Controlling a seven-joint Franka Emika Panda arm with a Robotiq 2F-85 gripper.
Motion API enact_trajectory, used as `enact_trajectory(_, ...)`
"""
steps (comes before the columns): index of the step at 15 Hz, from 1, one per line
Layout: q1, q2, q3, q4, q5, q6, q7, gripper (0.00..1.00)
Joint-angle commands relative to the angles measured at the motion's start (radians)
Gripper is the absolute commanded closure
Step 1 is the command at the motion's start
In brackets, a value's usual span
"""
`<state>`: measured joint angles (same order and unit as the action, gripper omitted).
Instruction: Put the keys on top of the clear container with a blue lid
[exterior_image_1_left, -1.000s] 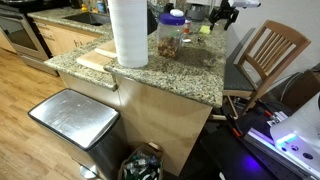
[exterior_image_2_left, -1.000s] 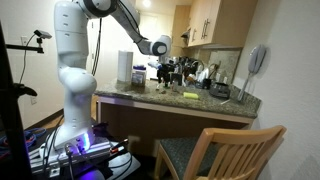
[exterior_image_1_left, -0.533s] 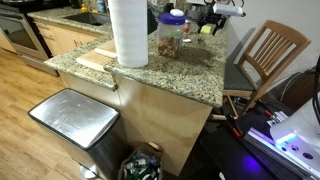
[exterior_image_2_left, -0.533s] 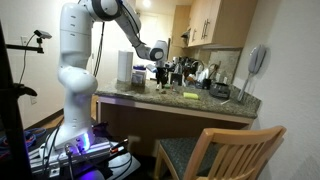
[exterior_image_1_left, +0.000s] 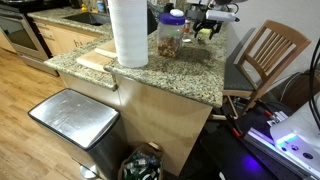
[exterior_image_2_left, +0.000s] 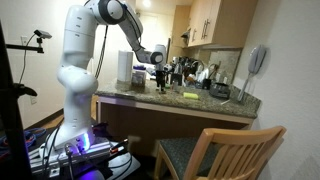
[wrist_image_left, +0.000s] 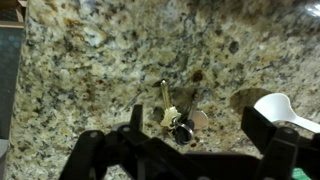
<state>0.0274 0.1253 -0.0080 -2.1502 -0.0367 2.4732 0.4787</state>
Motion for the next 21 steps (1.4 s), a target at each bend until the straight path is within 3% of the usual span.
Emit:
enact_trajectory(1,0.002,0.024,-0.02,0.007,-0.029,-0.011,0.022,0.0)
enact_trajectory(7,0.005,0.037,-0.035,0.001,-0.014,-0.003,0.014,0.0)
enact_trajectory(8,0.005,0.043,-0.036,0.001,-0.014,0.005,0.013,0.25)
enact_trajectory(10,0.007,0.05,-0.038,0.001,-0.023,0.019,0.021,0.33)
enact_trajectory(19,0.008,0.045,-0.044,-0.005,-0.057,0.036,0.025,0.97)
enact_trajectory(21,0.007,0.046,-0.045,-0.004,-0.056,0.037,0.023,1.0)
